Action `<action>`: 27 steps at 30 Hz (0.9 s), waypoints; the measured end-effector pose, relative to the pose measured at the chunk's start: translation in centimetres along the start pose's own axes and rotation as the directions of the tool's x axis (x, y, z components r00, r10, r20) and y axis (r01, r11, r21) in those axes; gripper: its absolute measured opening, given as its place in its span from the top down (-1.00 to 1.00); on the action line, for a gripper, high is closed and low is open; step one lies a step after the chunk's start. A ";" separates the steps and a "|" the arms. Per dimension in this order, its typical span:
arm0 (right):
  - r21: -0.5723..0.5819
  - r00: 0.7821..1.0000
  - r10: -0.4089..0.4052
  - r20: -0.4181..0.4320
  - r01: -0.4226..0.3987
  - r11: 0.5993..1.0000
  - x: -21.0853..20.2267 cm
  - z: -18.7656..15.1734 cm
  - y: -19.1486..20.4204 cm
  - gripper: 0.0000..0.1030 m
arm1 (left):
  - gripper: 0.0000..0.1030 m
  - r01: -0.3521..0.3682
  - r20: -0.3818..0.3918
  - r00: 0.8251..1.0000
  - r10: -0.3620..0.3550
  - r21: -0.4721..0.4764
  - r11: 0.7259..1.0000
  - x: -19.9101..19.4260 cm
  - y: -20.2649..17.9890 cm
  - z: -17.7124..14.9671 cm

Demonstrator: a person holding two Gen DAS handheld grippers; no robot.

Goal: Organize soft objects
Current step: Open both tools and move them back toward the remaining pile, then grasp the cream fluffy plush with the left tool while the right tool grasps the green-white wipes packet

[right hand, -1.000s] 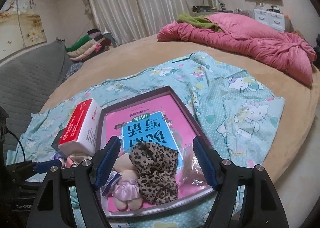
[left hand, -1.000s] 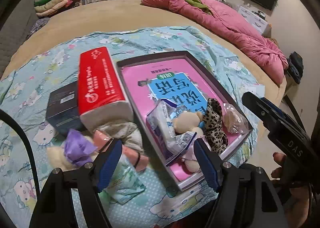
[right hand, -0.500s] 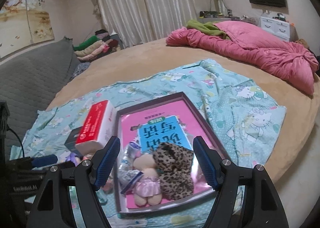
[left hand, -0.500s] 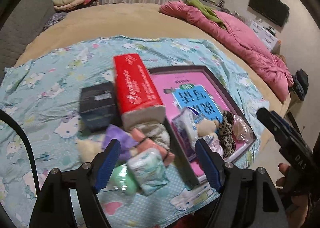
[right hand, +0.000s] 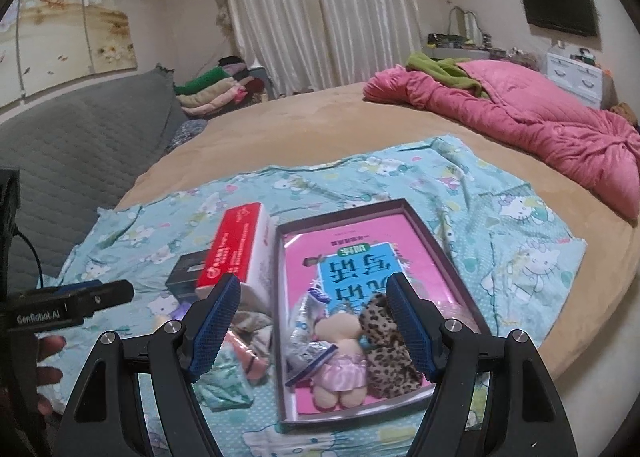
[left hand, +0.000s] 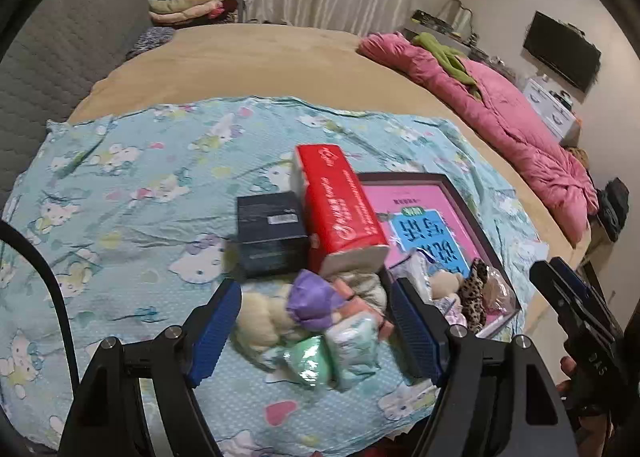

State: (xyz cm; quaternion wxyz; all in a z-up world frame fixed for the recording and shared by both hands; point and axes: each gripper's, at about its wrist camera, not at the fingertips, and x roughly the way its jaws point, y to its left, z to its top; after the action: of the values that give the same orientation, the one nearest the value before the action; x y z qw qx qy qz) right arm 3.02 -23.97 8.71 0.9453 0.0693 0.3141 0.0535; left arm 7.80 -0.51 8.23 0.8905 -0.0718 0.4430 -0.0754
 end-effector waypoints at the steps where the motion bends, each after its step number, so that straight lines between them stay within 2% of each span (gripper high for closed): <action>1: -0.005 1.000 0.005 -0.001 -0.005 1.000 0.0 0.0 0.3 -0.49 | -0.49 -0.007 0.004 1.000 0.007 -0.008 1.000 -0.3 0.5 0.1; 9: -0.046 0.999 0.049 -0.006 -0.049 0.998 -0.4 0.1 2.5 -0.49 | -0.49 -0.012 0.011 1.000 0.013 -0.080 0.997 -1.3 3.7 0.1; 18: -0.096 0.996 0.078 -0.041 -0.081 0.992 0.3 -0.8 4.8 -0.49 | -0.49 -0.027 0.001 1.000 0.027 -0.102 0.994 -0.7 5.6 -0.7; 27: -0.161 0.990 0.088 -0.113 -0.105 0.981 2.3 -3.1 6.5 -0.49 | -0.49 0.030 -0.034 0.999 -0.035 -0.115 0.993 2.4 7.1 -2.3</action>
State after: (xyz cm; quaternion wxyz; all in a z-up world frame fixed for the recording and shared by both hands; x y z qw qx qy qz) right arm 2.60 -16.98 5.97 0.9262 0.0025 0.3542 0.1289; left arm 7.92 5.82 3.62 0.8755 -0.1285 0.4611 -0.0657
